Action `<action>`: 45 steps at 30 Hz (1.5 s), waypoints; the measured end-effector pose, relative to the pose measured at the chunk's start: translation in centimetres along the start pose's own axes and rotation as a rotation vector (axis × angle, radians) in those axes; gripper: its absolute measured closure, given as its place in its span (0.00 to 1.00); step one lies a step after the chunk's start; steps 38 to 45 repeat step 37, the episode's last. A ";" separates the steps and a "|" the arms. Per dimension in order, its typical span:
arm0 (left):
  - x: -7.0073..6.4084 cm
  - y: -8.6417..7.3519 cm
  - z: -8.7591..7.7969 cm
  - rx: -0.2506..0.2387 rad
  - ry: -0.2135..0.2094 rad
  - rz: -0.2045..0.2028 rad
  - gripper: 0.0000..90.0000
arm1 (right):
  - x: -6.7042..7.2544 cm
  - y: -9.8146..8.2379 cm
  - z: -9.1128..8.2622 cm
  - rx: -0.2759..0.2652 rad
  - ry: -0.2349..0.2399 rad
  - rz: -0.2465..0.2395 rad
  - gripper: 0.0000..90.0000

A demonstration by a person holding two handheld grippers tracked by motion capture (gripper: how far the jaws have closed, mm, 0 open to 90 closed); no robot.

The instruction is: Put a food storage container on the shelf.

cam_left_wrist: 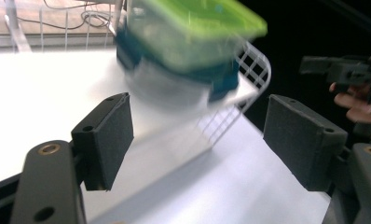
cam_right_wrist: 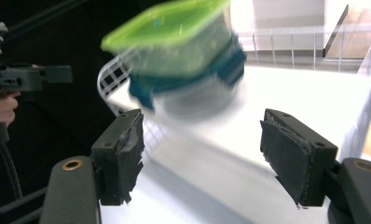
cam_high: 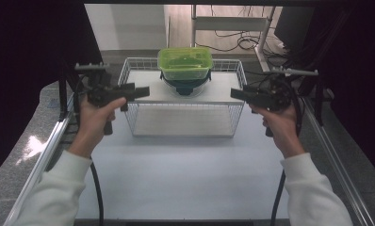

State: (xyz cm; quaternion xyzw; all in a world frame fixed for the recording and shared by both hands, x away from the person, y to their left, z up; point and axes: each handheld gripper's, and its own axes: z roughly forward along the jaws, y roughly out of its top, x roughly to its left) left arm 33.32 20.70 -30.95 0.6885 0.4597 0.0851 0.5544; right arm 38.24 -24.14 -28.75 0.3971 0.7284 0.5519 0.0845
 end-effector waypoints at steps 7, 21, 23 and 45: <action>0.2 -7.4 -1.2 0.038 0.026 0.013 0.26 | 1.4 -6.9 -2.2 0.082 -0.028 -0.117 0.29; 0.6 -15.5 -0.2 0.173 0.081 0.015 0.25 | 0.9 -16.9 -1.4 0.204 -0.035 -0.031 0.24; 0.8 -16.1 0.1 0.191 0.087 0.014 0.25 | 0.8 -17.4 -1.2 0.222 -0.055 -0.041 0.24; 0.9 -16.9 1.2 0.224 0.103 0.029 0.25 | 0.6 -17.6 -1.3 0.200 -0.079 -0.051 0.20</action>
